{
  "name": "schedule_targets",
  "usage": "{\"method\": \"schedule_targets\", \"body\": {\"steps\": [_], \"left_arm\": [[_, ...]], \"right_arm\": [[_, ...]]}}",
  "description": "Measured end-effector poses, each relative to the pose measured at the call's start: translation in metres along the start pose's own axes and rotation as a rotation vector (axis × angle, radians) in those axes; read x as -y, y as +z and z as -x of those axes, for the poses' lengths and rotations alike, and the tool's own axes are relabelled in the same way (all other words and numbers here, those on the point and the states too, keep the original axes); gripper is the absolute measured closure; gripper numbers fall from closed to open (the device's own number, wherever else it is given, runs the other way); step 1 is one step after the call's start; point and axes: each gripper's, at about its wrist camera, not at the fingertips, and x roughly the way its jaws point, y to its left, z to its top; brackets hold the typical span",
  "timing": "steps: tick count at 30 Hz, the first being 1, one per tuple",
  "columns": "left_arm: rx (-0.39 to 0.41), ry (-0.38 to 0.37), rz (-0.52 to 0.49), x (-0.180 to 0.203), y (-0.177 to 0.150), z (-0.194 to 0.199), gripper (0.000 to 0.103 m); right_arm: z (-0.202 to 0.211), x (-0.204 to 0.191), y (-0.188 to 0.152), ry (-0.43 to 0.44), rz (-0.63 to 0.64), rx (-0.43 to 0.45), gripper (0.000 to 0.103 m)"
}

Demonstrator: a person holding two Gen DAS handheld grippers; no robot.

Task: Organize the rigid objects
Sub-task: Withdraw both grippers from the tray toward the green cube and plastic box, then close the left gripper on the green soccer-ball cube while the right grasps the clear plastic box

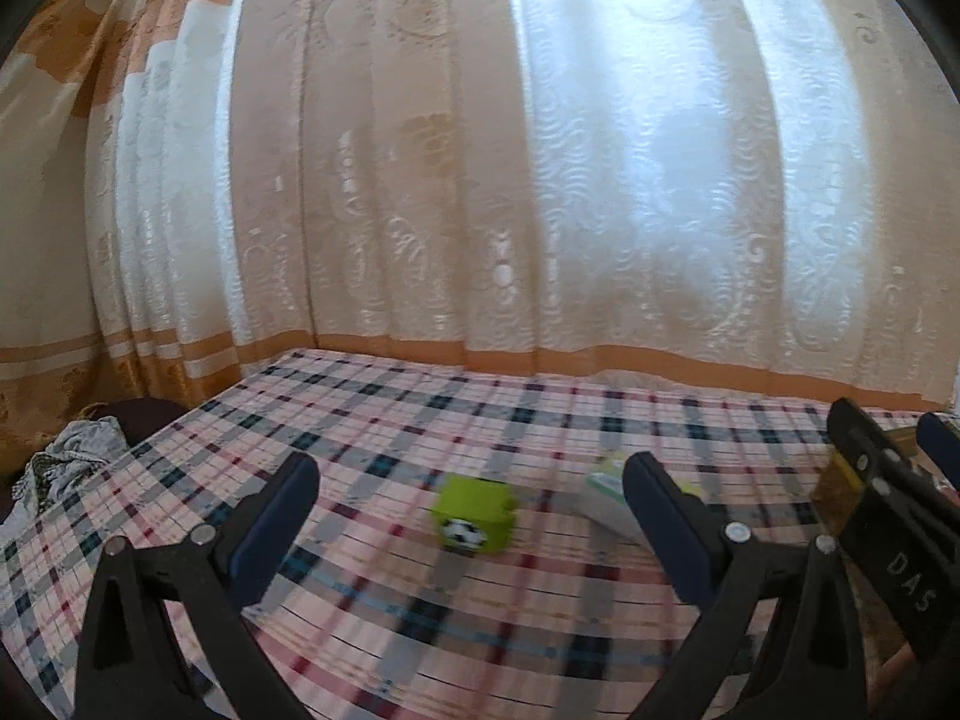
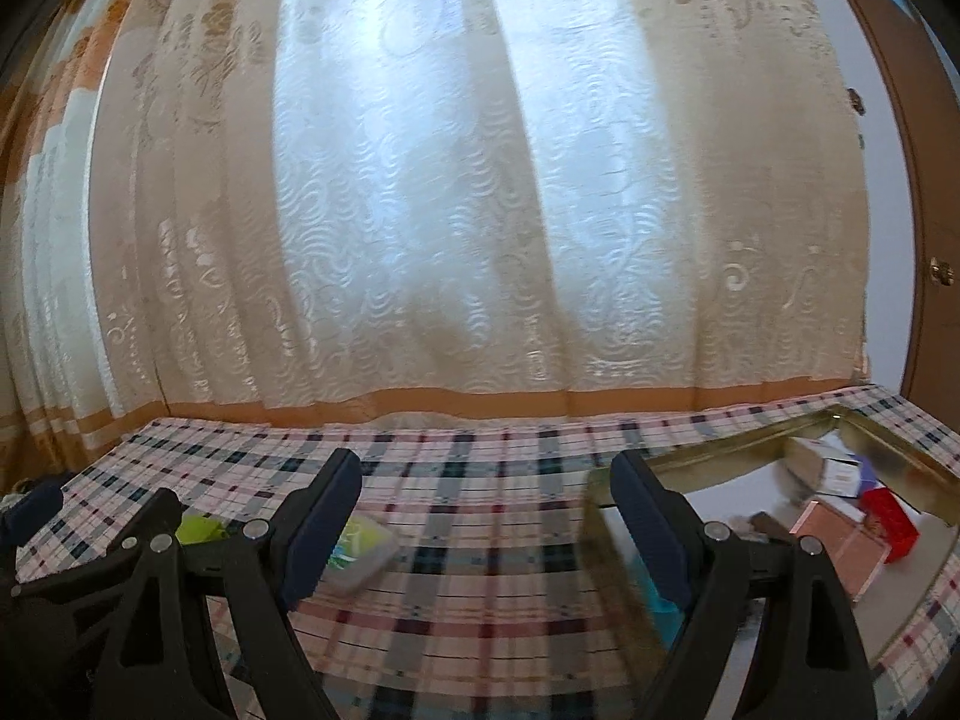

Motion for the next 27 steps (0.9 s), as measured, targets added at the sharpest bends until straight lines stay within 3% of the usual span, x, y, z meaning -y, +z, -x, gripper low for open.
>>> {"method": "schedule_targets", "body": {"steps": [7,12,16,23,27], "left_arm": [[-0.084,0.064,0.091,-0.042,0.003,-0.028,0.0],[-0.171,0.087,0.177,-0.067,0.002,-0.05,0.0],[-0.231,0.07,0.226,-0.077,0.0,-0.067,0.0],[-0.306,-0.007,0.204,-0.063,0.001,-0.088,0.0],[-0.307,-0.033,0.243,-0.065,0.001,-0.09,0.0]], "right_arm": [[-0.022,-0.019,0.003,0.066,0.024,-0.048,0.016],[-0.058,-0.04,0.003,0.146,0.062,-0.195,0.016],[-0.084,-0.054,-0.003,0.213,0.091,-0.313,0.016],[-0.121,-0.071,-0.016,0.281,0.135,-0.496,0.016],[-0.133,-0.076,-0.023,0.305,0.154,-0.561,0.02]]}}
